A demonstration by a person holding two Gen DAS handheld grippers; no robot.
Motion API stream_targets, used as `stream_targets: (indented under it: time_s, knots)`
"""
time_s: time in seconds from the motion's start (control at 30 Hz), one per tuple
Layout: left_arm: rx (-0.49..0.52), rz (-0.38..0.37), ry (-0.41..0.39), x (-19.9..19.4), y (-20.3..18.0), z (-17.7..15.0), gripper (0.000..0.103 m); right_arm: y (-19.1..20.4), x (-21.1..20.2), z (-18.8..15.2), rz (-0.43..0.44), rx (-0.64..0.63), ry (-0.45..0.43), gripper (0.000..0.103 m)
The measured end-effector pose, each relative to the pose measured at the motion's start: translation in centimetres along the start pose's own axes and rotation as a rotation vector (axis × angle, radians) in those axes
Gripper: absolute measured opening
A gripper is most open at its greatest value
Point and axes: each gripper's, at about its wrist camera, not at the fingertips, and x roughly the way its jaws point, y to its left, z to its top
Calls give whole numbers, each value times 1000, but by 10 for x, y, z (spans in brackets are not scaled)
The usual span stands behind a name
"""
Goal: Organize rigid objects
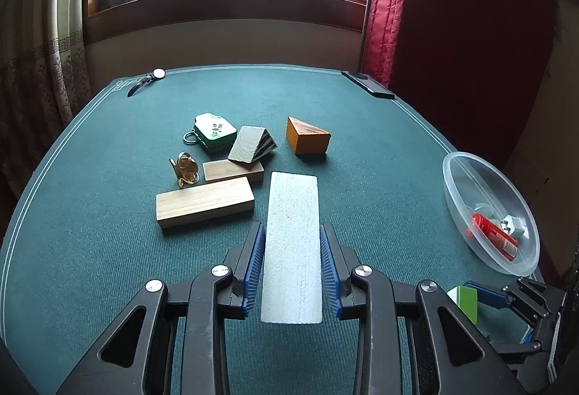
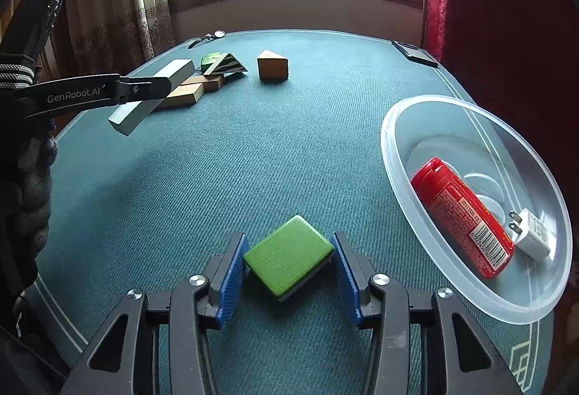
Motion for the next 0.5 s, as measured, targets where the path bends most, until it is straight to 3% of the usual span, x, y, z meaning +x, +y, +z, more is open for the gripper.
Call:
stream_targets:
  time_s: [0.23, 0.5]
  knots:
    - [14, -7, -2, -2, -8, 1, 32, -6, -28, 11, 14, 46, -92, 49]
    - [60, -27, 1, -1, -30, 4, 32, -56, -55, 18, -91, 214, -181, 49]
